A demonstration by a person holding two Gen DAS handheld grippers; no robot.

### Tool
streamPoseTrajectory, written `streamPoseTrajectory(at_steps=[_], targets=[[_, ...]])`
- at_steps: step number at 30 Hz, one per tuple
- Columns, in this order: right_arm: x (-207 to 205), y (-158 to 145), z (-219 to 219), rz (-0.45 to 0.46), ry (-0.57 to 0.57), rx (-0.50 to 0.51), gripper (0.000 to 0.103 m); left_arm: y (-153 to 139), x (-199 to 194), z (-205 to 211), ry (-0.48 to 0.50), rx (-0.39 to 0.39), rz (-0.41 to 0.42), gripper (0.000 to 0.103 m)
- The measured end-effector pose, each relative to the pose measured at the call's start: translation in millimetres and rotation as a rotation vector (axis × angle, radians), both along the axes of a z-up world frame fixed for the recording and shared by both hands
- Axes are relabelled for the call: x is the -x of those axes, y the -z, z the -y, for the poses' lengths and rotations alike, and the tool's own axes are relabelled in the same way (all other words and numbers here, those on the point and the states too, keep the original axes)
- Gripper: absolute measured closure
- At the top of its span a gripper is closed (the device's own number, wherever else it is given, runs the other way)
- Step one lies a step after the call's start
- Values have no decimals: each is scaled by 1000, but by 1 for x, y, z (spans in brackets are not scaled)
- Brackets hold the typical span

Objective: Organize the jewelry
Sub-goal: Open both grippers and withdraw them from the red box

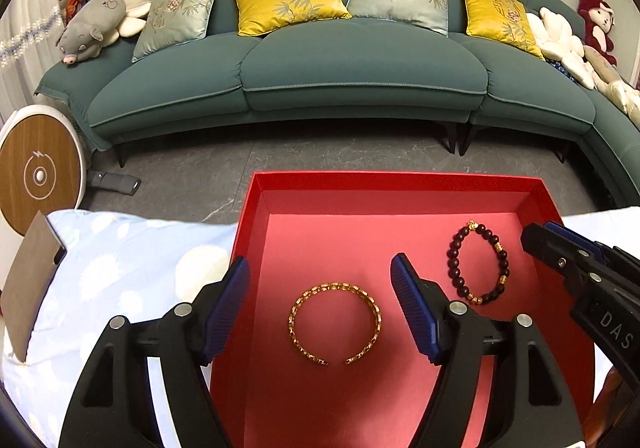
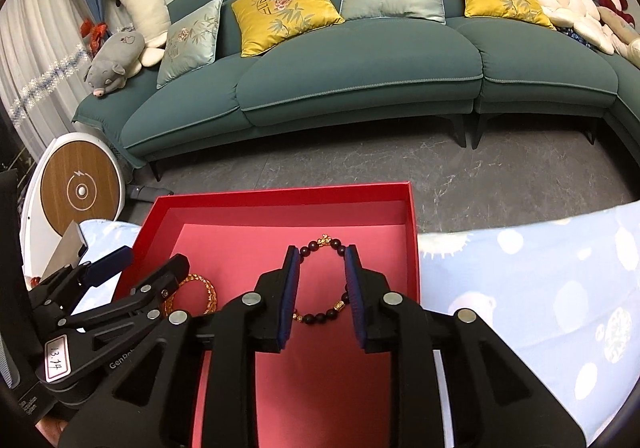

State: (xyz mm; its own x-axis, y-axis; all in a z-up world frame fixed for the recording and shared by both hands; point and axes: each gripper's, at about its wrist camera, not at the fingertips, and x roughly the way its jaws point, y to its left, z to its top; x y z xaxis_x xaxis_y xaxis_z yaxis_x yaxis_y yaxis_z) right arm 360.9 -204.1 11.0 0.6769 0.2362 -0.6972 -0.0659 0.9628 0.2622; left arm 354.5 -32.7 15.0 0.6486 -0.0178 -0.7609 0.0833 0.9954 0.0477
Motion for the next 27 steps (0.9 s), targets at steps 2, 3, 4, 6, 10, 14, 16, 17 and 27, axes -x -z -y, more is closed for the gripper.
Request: streamPoseTrajectory(at_steps=[2, 3, 4, 6, 10, 14, 16, 17, 27], targets=[[7, 0, -1, -4, -5, 4, 80, 1, 8, 1, 10, -7, -12, 33], [11, 0, -2, -6, -10, 7, 79, 1, 13, 1, 16, -9, -15, 33], [15, 0, -3, -9, -16, 11, 80, 2, 17, 2, 19, -11, -19, 33], [23, 0, -5, -11, -21, 21, 80, 4, 28, 3, 28, -17, -22, 33], [40, -3, -4, 7, -9, 15, 79, 0, 43, 2, 19, -36, 13, 33], [77, -22, 0, 68, -24, 33, 79, -24, 66, -11, -4, 14, 73, 33], [108, -34, 2, 105, -41, 71, 69, -40, 87, -19, -2, 20, 113, 33], [123, -38, 4, 116, -46, 87, 66, -45, 99, -23, 0, 16, 123, 32], [250, -36, 21, 19, -60, 50, 64, -46, 214, -63, 2, 32, 19, 23]])
